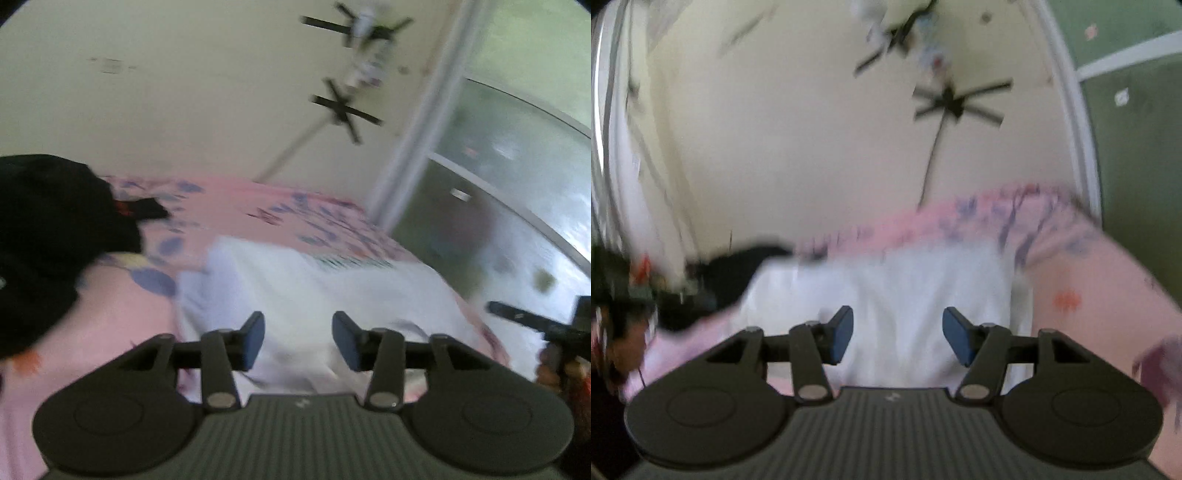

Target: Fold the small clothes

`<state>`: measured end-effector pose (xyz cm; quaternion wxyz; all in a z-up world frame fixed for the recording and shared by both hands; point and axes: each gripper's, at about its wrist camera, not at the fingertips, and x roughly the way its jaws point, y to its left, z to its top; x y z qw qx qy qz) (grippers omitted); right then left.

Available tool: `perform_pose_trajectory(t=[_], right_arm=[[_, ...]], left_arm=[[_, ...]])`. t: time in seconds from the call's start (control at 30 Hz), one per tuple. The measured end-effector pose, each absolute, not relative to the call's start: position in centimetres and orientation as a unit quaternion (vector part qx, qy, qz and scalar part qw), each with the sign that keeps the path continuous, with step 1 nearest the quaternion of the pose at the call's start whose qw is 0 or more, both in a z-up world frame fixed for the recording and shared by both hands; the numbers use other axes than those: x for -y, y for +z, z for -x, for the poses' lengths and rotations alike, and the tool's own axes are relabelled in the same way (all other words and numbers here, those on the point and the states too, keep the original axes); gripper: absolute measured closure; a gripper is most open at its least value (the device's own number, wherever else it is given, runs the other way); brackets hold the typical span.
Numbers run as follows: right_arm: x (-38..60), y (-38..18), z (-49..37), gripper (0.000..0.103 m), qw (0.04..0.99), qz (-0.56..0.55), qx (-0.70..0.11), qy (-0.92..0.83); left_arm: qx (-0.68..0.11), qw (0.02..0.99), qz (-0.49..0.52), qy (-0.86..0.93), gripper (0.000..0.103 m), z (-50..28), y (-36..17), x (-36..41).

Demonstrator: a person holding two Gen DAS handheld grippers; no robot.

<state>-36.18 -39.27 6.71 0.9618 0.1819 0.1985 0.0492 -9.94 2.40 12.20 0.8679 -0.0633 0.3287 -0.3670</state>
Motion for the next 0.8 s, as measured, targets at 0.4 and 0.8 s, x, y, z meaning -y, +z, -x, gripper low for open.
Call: perform_pose_trajectory(t=[0.4, 0.8], right_arm=[[33.3, 1.4, 27.9, 0.062, 0.944, -0.145, -0.284, 0.079], [35.4, 4.5, 29.2, 0.062, 0.958, -0.156, -0.231, 0.070]], left_arm=[[-0.410, 0.854, 0.033, -0.320, 0.098, 5.6, 8.0, -0.1], [-0.310, 0.885, 0.069, -0.340, 0.086, 7.4, 13.3, -1.4]])
